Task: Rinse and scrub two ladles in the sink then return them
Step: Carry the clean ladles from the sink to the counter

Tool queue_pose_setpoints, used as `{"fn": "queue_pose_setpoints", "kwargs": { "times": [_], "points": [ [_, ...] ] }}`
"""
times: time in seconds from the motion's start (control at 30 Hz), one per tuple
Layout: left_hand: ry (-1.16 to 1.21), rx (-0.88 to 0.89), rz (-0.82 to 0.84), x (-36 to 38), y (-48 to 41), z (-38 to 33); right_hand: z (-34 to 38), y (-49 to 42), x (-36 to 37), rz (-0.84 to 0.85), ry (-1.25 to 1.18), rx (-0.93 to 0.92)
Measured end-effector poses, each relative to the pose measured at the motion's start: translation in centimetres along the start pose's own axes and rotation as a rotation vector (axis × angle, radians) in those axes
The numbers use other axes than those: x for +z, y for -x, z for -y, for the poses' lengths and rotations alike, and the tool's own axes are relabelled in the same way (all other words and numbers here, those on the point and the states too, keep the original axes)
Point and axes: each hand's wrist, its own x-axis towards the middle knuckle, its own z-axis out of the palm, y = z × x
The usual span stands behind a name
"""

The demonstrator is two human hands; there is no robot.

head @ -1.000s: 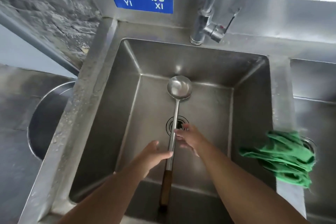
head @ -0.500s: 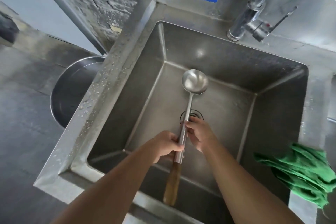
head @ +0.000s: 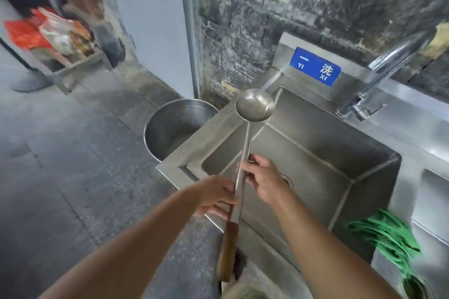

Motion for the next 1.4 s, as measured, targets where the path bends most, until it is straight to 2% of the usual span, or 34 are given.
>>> {"fn": "queue_pose_setpoints", "kwargs": {
  "times": [0.13, 0.3, 0.5, 0.63, 0.9, 1.07, 1.3, 1.4],
  "points": [
    [0.073, 0.111, -0.12, -4.5, 10.9, 6.3, -1.9, 5.1, 11.0, 0.143, 0.12, -0.022],
    [0.253, 0.255, -0.25, -10.6, 25.6, 15.8, -5.7, 12.1, 27.2, 0.404, 0.21, -0.03],
    [0.489, 0.295, -0.632, -12.7, 42.5, 28.9, -14.3, 23.0, 45.1, 0.798, 0.437, 0.042],
    [0.619, 0.276, -0.823, -11.9, 49.2, 35.1, -18.8, 28.4, 52.6, 0.999, 0.559, 0.051],
    [1.036, 0.345, -1.219, -9.3, 60.6, 48.7, -31.8, 41.9, 67.1, 1.471, 0.764, 0.225],
    [1.242, 0.306, -1.384, -8.9, 65.7, 56.1, -40.0, 48.8, 74.0, 1.691, 0.903, 0.328],
    [1.499, 0.229, -1.557, -9.3, 71.2, 62.2, -49.2, 56.7, 81.2, 2.024, 1.127, 0.322],
    [1.584, 0.237, -1.629, -9.8, 73.5, 64.1, -51.9, 60.1, 83.3, 2.113, 1.181, 0.32]
  ]
}}
